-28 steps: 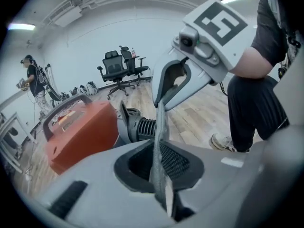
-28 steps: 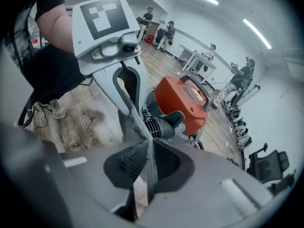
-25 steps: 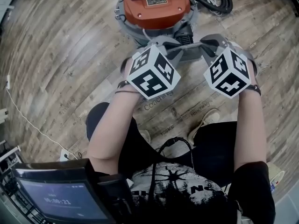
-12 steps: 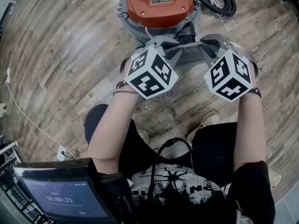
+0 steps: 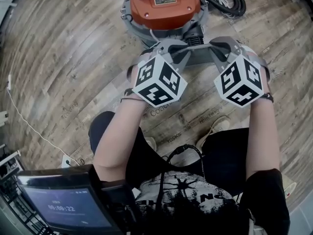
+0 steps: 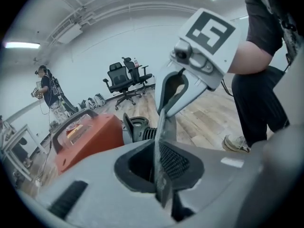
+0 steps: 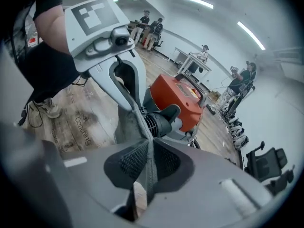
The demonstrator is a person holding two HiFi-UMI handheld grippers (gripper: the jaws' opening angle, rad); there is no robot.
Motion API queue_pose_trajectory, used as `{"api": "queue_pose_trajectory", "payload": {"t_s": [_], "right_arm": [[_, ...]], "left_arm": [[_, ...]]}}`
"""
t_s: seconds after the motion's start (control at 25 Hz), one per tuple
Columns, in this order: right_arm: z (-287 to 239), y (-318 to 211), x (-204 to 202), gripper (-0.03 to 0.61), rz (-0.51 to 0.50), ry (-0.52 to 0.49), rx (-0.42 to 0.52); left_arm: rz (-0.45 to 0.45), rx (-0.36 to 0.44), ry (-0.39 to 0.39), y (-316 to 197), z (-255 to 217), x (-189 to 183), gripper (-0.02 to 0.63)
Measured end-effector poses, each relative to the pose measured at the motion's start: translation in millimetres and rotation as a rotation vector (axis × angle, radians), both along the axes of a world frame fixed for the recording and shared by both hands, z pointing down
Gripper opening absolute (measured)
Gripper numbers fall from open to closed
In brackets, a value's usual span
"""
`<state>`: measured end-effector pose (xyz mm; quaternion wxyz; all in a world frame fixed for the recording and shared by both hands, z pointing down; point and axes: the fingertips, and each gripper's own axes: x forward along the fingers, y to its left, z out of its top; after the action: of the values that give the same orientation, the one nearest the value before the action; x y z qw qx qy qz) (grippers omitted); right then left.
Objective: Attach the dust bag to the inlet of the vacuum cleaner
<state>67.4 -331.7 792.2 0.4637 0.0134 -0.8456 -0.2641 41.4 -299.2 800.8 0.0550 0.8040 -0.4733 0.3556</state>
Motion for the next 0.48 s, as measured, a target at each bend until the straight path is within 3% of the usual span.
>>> {"api": "queue_pose_trajectory", "payload": {"t_s": [0.24, 0.48], "right_arm": [[20, -14, 10, 0.038, 0.054, 0.033, -0.052], [0, -1, -4, 0.032, -0.059, 0.007, -0.032]], "left_arm": [[0.025, 0.043, 0.003, -12, -20, 15, 0.031], [-0.029, -0.023, 0.077, 1, -6, -3, 0.028]]}}
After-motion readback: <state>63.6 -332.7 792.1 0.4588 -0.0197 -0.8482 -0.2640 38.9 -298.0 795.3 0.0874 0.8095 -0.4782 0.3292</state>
